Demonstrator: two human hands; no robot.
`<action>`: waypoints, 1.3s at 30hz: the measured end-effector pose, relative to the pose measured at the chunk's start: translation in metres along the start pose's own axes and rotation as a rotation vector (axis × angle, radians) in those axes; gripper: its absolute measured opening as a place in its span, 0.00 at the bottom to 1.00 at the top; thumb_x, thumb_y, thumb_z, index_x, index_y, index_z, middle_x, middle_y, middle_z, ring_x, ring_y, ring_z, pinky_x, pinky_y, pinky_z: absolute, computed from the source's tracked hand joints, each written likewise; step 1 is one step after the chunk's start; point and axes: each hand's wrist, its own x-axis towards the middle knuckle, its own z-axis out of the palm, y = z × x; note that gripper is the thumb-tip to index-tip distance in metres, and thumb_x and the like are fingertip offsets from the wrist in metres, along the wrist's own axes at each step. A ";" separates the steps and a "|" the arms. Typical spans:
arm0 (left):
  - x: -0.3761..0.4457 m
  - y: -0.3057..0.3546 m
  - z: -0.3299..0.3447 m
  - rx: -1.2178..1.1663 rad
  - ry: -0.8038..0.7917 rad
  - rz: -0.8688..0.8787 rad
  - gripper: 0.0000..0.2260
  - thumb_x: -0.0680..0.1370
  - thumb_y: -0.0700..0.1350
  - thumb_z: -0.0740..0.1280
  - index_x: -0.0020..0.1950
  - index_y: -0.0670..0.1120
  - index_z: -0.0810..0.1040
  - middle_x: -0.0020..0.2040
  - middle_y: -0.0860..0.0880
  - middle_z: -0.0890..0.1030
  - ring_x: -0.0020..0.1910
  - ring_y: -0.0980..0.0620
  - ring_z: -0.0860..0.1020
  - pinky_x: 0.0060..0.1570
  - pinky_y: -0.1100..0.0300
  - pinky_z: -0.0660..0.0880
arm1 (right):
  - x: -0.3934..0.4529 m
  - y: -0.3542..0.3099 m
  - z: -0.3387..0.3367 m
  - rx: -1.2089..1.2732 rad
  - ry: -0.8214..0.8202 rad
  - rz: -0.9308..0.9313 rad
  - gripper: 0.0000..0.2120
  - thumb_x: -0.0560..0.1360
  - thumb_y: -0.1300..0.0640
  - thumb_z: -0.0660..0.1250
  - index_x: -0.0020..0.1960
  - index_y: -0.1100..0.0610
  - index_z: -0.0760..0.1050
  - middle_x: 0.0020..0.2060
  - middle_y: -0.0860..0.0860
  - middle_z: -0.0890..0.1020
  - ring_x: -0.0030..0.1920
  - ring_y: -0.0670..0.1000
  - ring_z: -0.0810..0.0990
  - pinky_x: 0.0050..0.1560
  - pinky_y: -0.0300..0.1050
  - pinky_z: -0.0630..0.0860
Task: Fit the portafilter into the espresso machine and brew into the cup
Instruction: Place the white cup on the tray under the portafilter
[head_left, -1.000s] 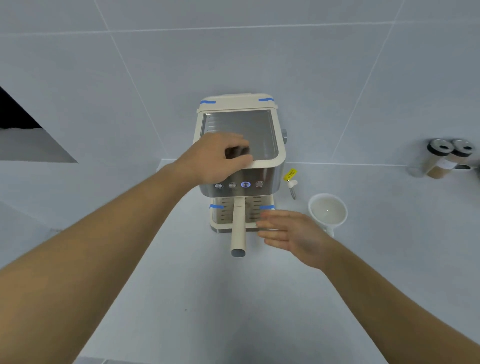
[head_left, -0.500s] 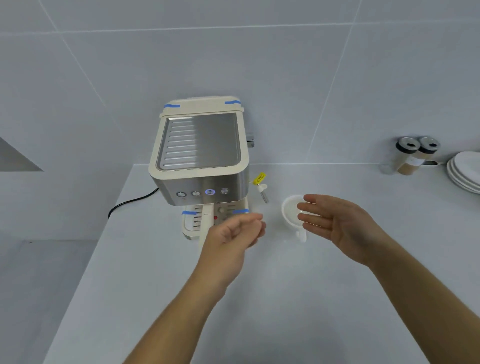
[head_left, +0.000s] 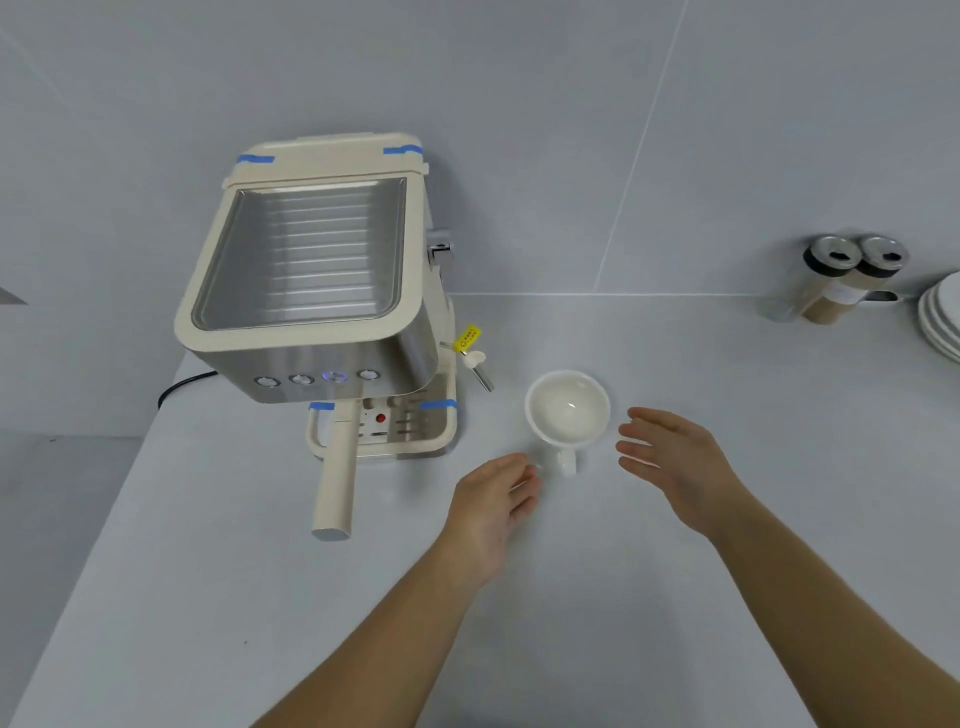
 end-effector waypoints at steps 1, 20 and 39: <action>0.006 -0.001 0.006 0.000 -0.002 -0.007 0.05 0.79 0.39 0.66 0.45 0.43 0.80 0.46 0.44 0.80 0.47 0.46 0.79 0.63 0.50 0.76 | 0.006 0.003 0.000 -0.016 -0.007 0.009 0.15 0.77 0.61 0.68 0.64 0.61 0.75 0.58 0.60 0.80 0.56 0.60 0.81 0.57 0.53 0.78; 0.044 -0.004 0.043 -0.090 -0.020 0.087 0.08 0.79 0.42 0.67 0.56 0.45 0.83 0.52 0.45 0.83 0.55 0.48 0.81 0.54 0.59 0.80 | 0.041 0.008 0.011 0.024 -0.138 0.003 0.09 0.76 0.62 0.69 0.54 0.53 0.83 0.51 0.52 0.87 0.52 0.52 0.86 0.56 0.51 0.80; -0.033 -0.040 -0.042 -0.292 0.197 0.310 0.12 0.80 0.43 0.66 0.63 0.47 0.81 0.57 0.48 0.85 0.59 0.50 0.83 0.60 0.54 0.78 | -0.033 0.038 0.093 -0.113 -0.421 -0.046 0.19 0.77 0.63 0.65 0.62 0.46 0.80 0.59 0.45 0.83 0.59 0.48 0.82 0.57 0.50 0.81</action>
